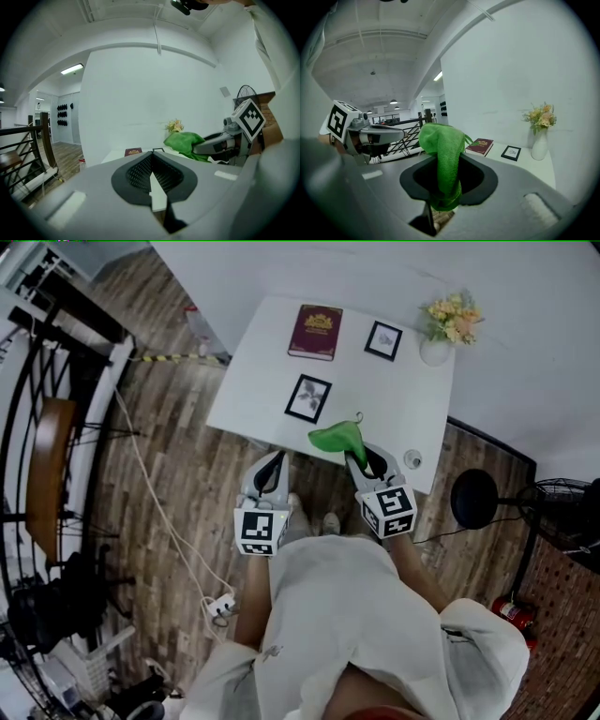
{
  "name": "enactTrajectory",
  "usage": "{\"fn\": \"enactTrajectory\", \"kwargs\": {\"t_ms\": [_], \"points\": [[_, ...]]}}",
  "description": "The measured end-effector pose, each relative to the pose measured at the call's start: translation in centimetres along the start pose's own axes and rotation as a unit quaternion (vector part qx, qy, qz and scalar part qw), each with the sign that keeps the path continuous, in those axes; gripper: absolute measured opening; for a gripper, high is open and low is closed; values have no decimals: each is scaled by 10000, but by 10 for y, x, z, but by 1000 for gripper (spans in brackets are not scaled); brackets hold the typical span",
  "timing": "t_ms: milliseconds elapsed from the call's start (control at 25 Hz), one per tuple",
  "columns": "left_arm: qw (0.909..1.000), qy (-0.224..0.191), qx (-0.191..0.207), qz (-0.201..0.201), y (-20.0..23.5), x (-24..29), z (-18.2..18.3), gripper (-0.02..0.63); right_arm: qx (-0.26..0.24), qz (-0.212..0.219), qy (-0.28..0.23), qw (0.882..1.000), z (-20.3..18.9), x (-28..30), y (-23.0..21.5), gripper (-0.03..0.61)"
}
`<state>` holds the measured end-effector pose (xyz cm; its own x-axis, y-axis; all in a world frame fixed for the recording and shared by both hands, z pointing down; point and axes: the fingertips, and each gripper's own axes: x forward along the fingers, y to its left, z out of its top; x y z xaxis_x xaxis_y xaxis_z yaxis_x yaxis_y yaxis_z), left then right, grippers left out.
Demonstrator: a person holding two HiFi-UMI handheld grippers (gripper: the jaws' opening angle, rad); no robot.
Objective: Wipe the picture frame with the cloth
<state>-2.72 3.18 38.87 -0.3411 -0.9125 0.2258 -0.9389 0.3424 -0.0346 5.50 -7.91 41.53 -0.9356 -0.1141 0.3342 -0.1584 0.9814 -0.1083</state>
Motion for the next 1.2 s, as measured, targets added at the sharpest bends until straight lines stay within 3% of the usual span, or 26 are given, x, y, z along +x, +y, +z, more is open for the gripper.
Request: {"fn": "enactTrajectory", "kwargs": {"t_ms": [320,600,1000,1200], "points": [[9992,94,127,-355,28,48,-10,20,264,-270,64,9993,-4,38,-19,89],[9931,237,164,-1136,57,111,-19,20,721,-663,119,9951,-7,84,-36,89],[9670,567,395,-2454,94,178,-35,20,1347,-1682,338,9759,-16,135,-49,89],[9450,736,538,-3141,100,199,-50,20,1713,-2256,388,9583,-29,148,-46,89]]}}
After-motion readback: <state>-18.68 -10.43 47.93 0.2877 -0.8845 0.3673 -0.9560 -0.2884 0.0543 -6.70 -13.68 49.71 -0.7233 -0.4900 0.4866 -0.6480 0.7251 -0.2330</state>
